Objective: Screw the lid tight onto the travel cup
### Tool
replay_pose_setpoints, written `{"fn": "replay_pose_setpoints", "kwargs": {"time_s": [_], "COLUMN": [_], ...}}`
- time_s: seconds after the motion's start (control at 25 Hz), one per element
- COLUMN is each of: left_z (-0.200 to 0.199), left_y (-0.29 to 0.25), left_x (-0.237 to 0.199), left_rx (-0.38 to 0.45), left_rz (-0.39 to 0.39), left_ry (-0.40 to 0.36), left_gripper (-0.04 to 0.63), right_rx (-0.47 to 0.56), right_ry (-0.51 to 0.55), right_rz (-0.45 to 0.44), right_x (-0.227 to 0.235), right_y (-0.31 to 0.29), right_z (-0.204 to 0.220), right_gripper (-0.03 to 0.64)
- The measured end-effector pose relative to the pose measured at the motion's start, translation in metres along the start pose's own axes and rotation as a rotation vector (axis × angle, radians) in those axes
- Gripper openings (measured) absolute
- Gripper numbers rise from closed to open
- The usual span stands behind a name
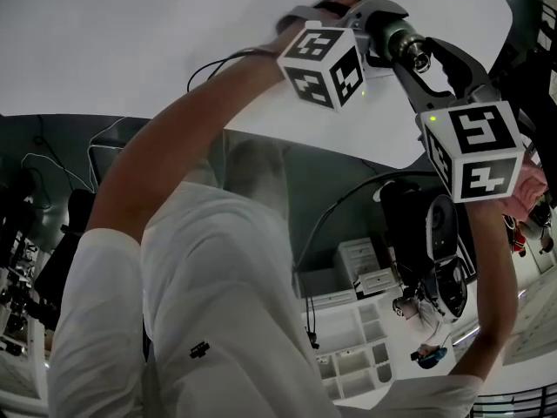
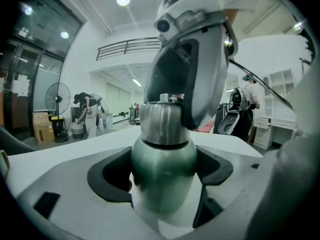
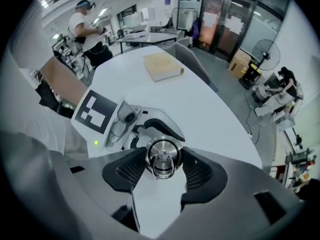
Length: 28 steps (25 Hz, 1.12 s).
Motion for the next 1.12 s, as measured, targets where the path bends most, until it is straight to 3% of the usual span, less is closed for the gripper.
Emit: {"fn": "replay_pose_setpoints", "kwargs": {"time_s": [0.12,0.36,0.44,0.6,0.8,0.84,0.92,1.04,1.12], "left_z": [-0.003,-0.011,-0.015,-0.032,-0.082,-0.093,-0.11,-0.128,-0.135], "left_y": [-0.003,0.006,0.018,0.055,0.082,0.088,0.103,0.128,0.142], "left_x": [0.001,-0.001,-0.001,-0.007,0.0,0.0,-0.002,-0.006,-0.007], "left_rx": [-0.033,-0.083,-0.088,-0.097,-0.091,-0.091,-0.087,-0.093,-0.135], "left_rz": [0.01,0.04,0.03,-0.054,-0.11,-0.126,-0.171,-0.254,-0.287], "left_ry": [-0.008,-0.002,-0.007,0.075,0.117,0.125,0.128,0.144,0.189], "left_gripper": [0.368,0.37,0.37,0.37,0.366,0.344,0.183,0.055,0.01], "right_rx": [0.069,0.156,0.233,0.503,0.67,0.684,0.704,0.736,0.766], "right_ry": [-0.053,-0.033,-0.099,-0.35,-0.44,-0.43,-0.394,-0.348,-0.339], "right_rz": [0.007,0.067,0.055,0.042,0.145,0.179,0.252,0.338,0.379], "right_x": [0.003,0.003,0.001,-0.014,-0.03,-0.033,-0.042,-0.057,-0.066], "right_y": [-0.001,0.01,0.02,0.045,0.089,0.097,0.113,0.134,0.149], "right_z": [0.002,-0.006,-0.007,0.003,0.041,0.045,0.047,0.044,0.044], "right_gripper": [0.242,0.265,0.265,0.265,0.265,0.264,0.237,0.159,0.104]}}
Point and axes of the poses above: the fingertips, and each gripper's own axes: y backward along the fingers, x to its right, z out of its underside, the point moved 5 cm from there along y, backward along the fingers, and after that the axes turned 12 degrees about -z, right-handed, at the moved point
